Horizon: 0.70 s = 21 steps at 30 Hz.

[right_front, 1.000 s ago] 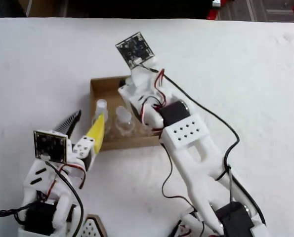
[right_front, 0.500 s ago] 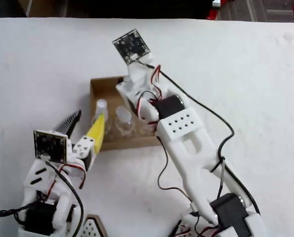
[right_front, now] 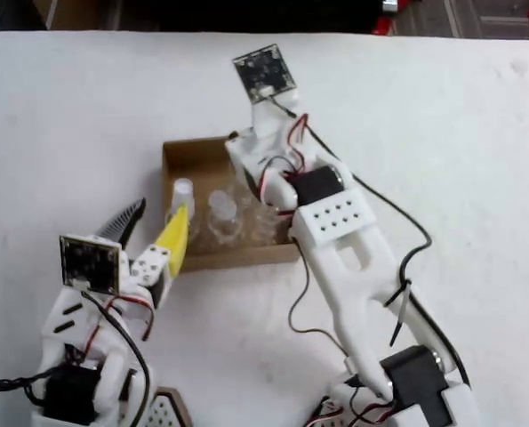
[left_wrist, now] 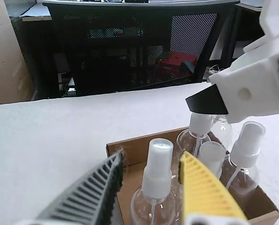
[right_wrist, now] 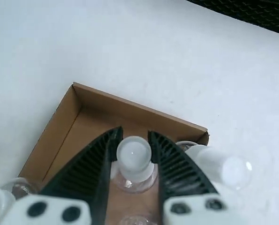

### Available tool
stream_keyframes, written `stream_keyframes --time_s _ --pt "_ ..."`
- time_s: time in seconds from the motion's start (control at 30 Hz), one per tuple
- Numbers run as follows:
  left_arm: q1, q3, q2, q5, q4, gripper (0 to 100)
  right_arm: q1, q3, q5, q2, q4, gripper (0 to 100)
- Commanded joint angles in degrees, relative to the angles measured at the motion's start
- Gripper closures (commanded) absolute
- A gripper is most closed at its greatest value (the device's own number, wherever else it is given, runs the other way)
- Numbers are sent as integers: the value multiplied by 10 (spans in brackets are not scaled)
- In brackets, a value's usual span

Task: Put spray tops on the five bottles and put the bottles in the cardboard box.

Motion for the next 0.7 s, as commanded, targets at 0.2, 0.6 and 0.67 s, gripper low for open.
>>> stream_keyframes --time_s 0.2,0.6,0.67 --pt "-6 -4 -2 0 -14 815 -13 -15 -4 11 -7 983" --pt "-6 -4 -2 0 -14 815 -19 -16 -5 37 -11 983" --pt "-6 -4 -2 0 -14 815 -22 -14 -5 41 -12 983"
